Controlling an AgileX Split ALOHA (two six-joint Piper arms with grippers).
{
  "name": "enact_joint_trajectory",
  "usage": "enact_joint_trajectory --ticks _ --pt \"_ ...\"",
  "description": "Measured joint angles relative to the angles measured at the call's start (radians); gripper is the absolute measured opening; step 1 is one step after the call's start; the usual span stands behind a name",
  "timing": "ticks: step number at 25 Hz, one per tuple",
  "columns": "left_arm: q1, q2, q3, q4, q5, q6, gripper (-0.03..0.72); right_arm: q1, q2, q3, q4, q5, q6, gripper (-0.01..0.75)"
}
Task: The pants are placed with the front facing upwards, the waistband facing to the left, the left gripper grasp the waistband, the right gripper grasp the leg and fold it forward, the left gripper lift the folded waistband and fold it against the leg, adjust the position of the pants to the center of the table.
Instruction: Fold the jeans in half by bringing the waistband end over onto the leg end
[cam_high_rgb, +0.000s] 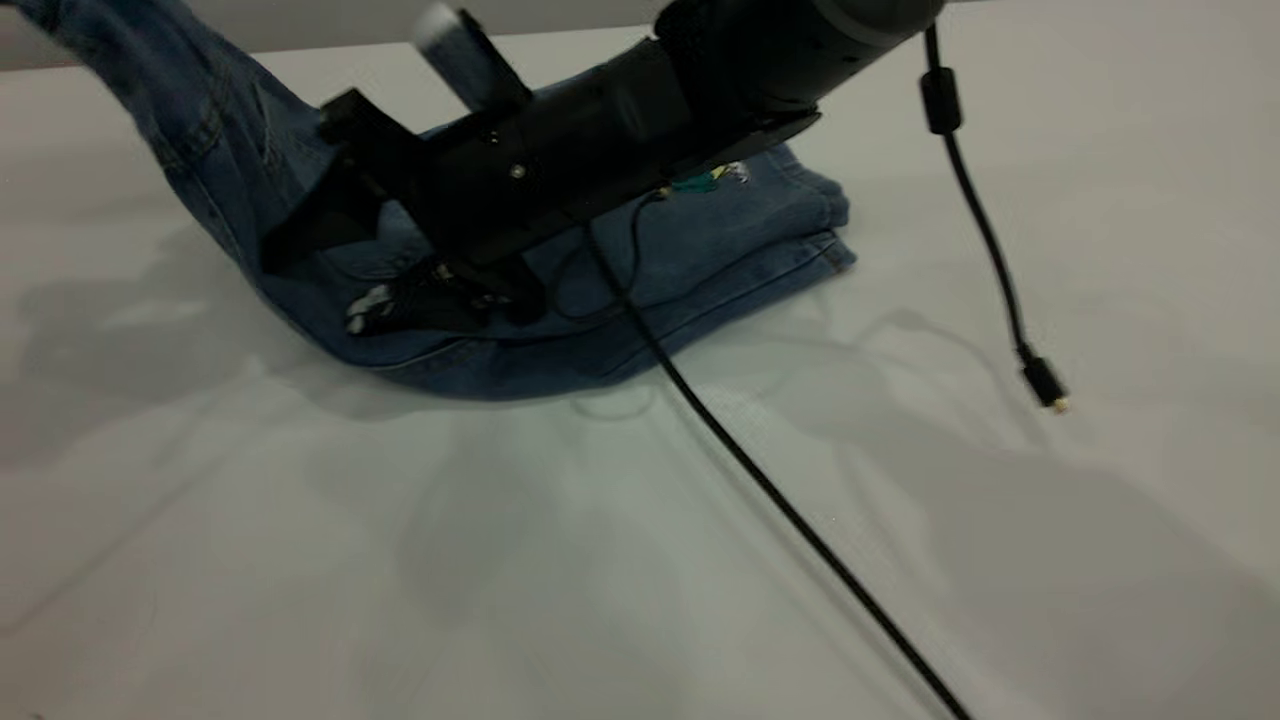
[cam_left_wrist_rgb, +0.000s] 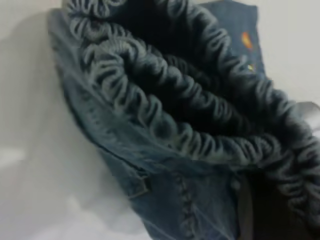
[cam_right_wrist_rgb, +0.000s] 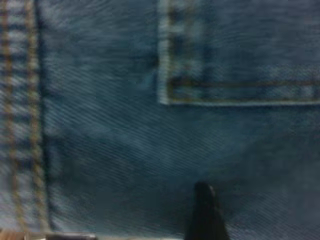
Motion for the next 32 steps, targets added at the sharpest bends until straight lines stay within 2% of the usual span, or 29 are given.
enact_joint_trajectory --ticks 5,11,13,16,21,25,32 --pt "-0.012 -0.011 0.0 0.027 0.003 -0.01 0.145 -0.056 0.0 -0.004 -0.021 0.034 0.0 0.431" --pt "-0.015 -0.015 0.0 0.042 0.007 -0.011 0.145 -0.149 0.0 -0.004 -0.026 0.153 -0.01 0.431" --pt "-0.015 -0.015 0.0 0.042 0.005 -0.011 0.145 -0.174 0.0 -0.004 -0.049 0.161 -0.037 0.431" --pt "-0.021 -0.017 0.0 0.038 0.014 -0.011 0.145 -0.202 -0.001 -0.004 -0.121 0.107 -0.015 0.431" --pt "-0.054 -0.024 -0.02 0.039 0.037 -0.011 0.145 -0.202 0.008 -0.004 -0.271 -0.016 0.091 0.43" --pt "-0.089 -0.023 -0.06 0.043 0.043 -0.029 0.145 -0.193 0.008 -0.005 -0.337 -0.026 0.118 0.425" --pt "-0.137 -0.023 -0.141 0.053 0.065 -0.056 0.145 -0.184 0.011 -0.005 -0.331 -0.014 0.116 0.425"
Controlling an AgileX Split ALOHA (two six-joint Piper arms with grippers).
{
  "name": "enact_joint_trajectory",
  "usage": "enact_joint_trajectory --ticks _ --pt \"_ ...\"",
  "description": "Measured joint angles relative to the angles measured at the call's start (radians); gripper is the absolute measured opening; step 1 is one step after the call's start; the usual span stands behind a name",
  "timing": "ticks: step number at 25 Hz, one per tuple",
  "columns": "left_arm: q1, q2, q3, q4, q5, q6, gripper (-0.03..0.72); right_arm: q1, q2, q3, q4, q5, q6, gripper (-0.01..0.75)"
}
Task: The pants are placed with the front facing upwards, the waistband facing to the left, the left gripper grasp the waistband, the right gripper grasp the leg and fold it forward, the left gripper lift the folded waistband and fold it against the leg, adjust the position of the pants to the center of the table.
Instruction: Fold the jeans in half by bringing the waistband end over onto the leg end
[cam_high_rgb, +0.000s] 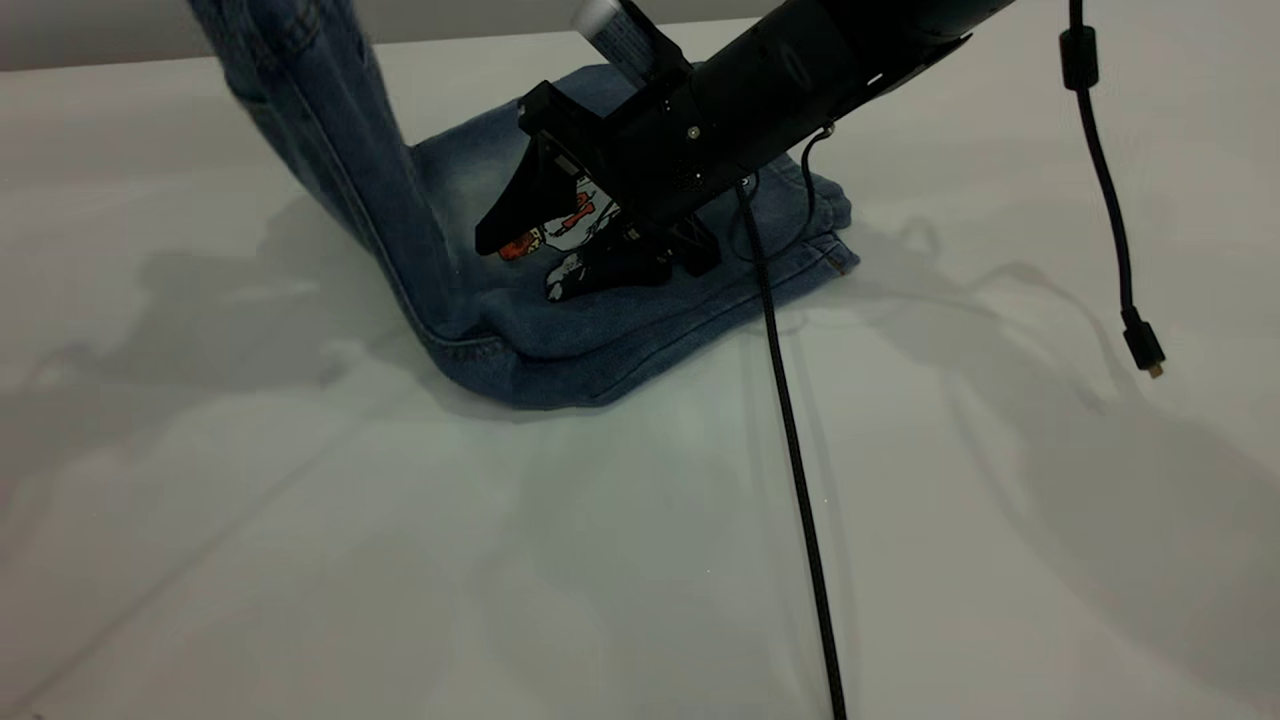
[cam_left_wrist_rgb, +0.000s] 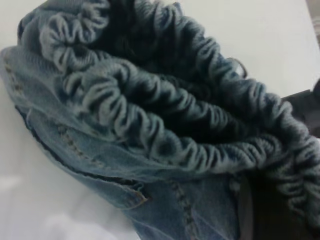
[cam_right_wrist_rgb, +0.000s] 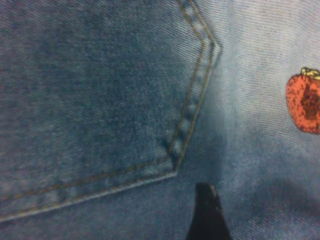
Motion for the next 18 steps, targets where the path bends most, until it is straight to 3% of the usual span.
enact_joint_trajectory --ticks 4,18 --pt "0.0 -0.001 -0.004 0.026 0.041 -0.005 0.145 -0.023 -0.021 0.002 -0.018 0.008 0.001 0.425" --pt "-0.015 0.001 -0.009 0.02 0.031 0.001 0.145 -0.112 -0.242 0.002 -0.143 -0.031 -0.016 0.425"
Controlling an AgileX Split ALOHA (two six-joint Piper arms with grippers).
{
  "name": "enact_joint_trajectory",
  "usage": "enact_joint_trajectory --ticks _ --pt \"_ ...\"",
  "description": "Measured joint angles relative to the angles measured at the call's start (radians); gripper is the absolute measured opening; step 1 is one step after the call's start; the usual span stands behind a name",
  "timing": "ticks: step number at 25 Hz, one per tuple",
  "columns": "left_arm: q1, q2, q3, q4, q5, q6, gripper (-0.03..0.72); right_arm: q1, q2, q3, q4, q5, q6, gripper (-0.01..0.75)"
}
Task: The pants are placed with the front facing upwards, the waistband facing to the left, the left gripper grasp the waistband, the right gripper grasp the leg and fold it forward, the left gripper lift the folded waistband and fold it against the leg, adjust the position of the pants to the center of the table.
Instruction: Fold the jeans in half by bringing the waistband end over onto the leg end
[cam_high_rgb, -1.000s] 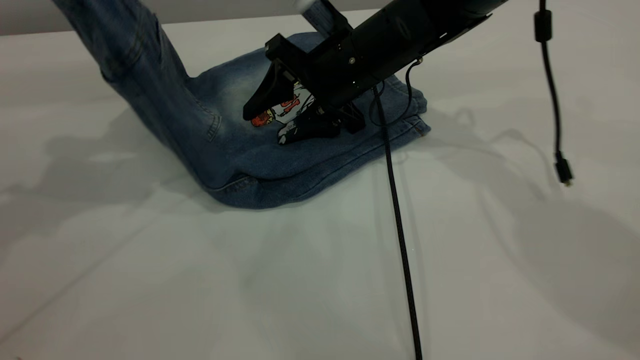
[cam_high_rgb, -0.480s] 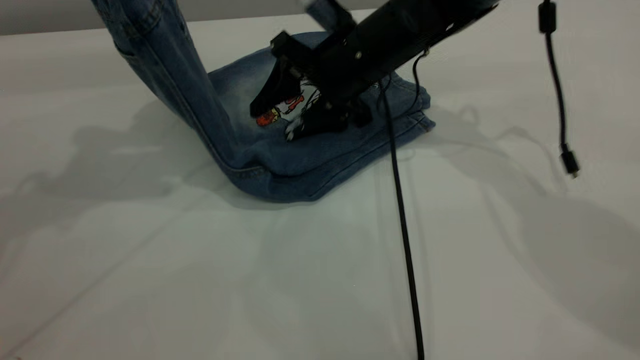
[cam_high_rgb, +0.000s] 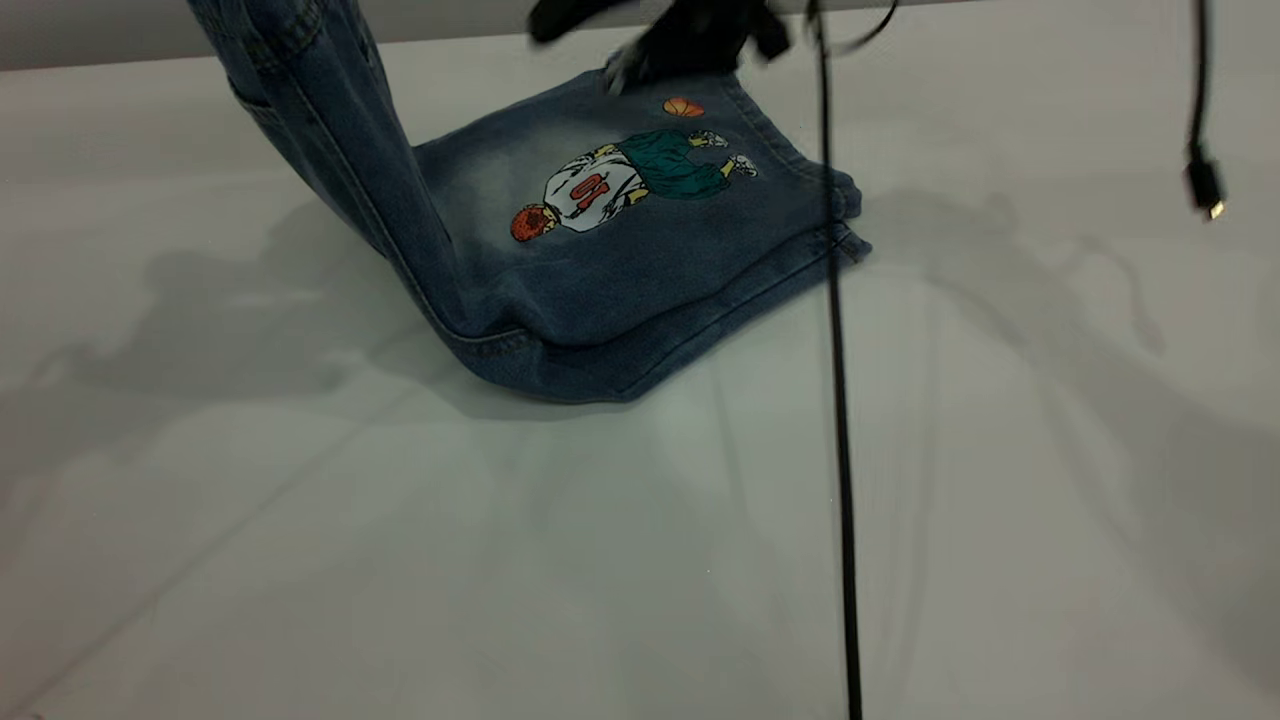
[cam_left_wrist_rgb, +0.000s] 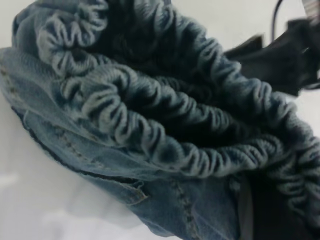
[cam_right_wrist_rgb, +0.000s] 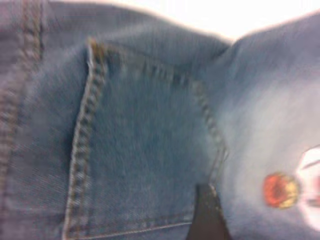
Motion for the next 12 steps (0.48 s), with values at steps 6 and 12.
enact_joint_trajectory --ticks 6,12 --pt "-0.094 0.014 0.0 -0.002 -0.116 0.032 0.145 -0.126 -0.12 0.0 0.001 0.007 0.004 0.425" --pt "-0.203 0.104 0.0 -0.01 -0.221 0.033 0.145 -0.249 -0.225 0.0 -0.012 0.03 0.001 0.425"
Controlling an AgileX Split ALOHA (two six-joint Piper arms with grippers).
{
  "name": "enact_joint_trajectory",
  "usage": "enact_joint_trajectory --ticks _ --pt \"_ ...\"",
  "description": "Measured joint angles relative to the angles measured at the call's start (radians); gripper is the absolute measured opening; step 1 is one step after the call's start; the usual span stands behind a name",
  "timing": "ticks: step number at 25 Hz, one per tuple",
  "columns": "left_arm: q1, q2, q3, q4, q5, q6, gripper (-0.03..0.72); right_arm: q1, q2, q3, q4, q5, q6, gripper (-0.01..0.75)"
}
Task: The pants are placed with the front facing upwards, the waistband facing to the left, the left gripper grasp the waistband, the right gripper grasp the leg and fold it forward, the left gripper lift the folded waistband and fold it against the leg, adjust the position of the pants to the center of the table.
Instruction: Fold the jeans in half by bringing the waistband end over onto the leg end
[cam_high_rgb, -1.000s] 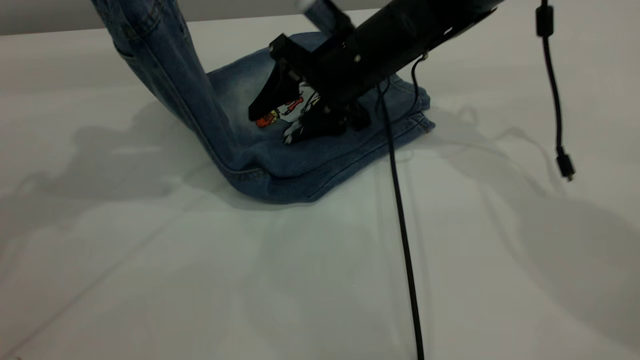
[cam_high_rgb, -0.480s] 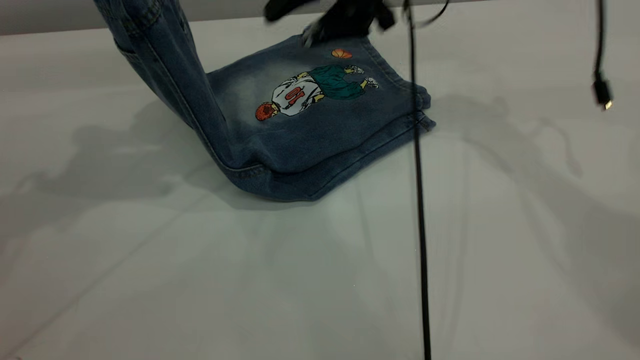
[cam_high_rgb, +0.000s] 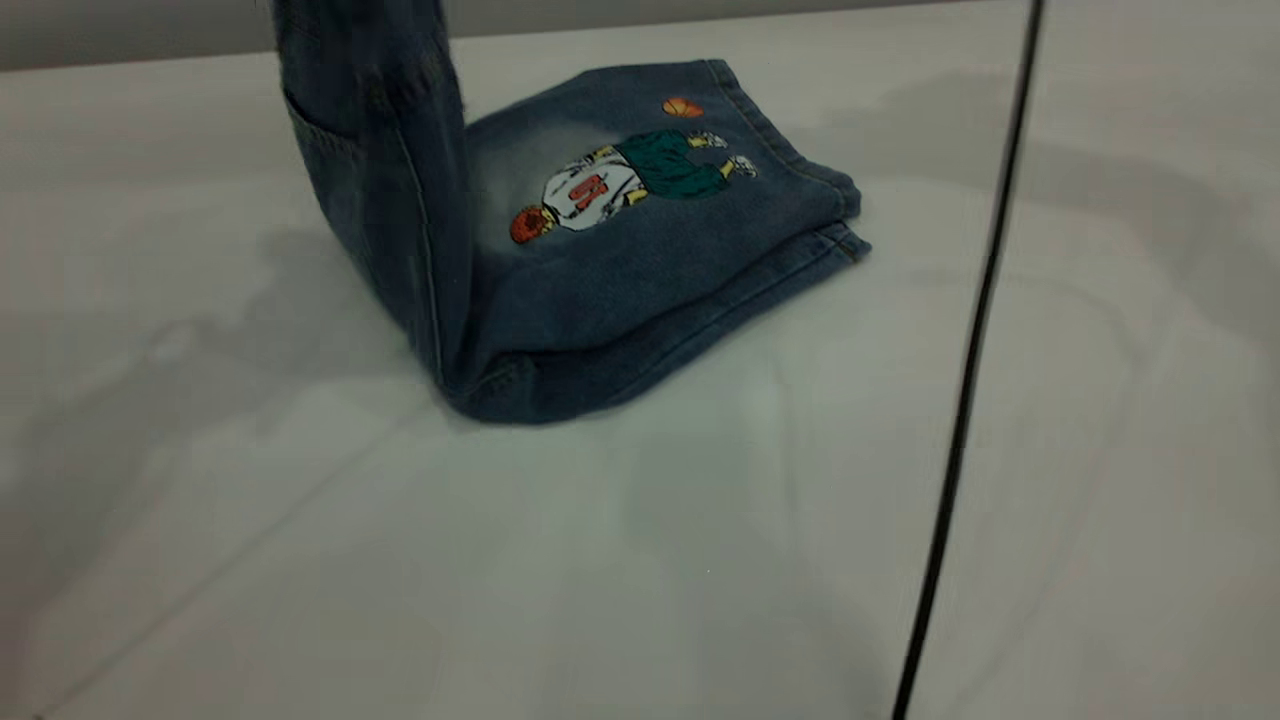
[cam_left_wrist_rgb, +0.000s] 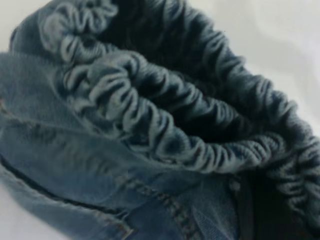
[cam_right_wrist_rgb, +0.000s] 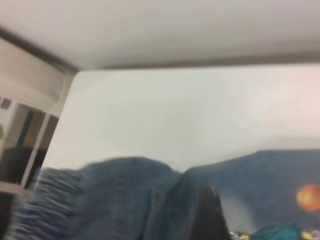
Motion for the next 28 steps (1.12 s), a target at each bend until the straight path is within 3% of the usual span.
enact_joint_trajectory --ticks 5,14,23,25,28 --pt "-0.093 0.09 -0.056 -0.002 -0.107 0.0 0.145 -0.017 -0.023 0.0 -0.057 0.064 0.005 0.425" --pt "-0.224 0.321 -0.31 0.001 -0.135 -0.013 0.145 -0.017 -0.025 0.0 -0.049 0.085 0.015 0.425" --pt "-0.27 0.494 -0.428 0.01 -0.139 0.026 0.15 -0.048 -0.089 0.0 -0.046 0.059 0.005 0.425" --pt "-0.271 0.494 -0.428 0.011 -0.138 0.053 0.188 -0.06 -0.1 0.0 -0.053 0.061 0.005 0.425" --pt "-0.271 0.492 -0.428 0.009 -0.145 0.083 0.316 -0.067 -0.104 0.0 -0.054 0.072 0.004 0.425"
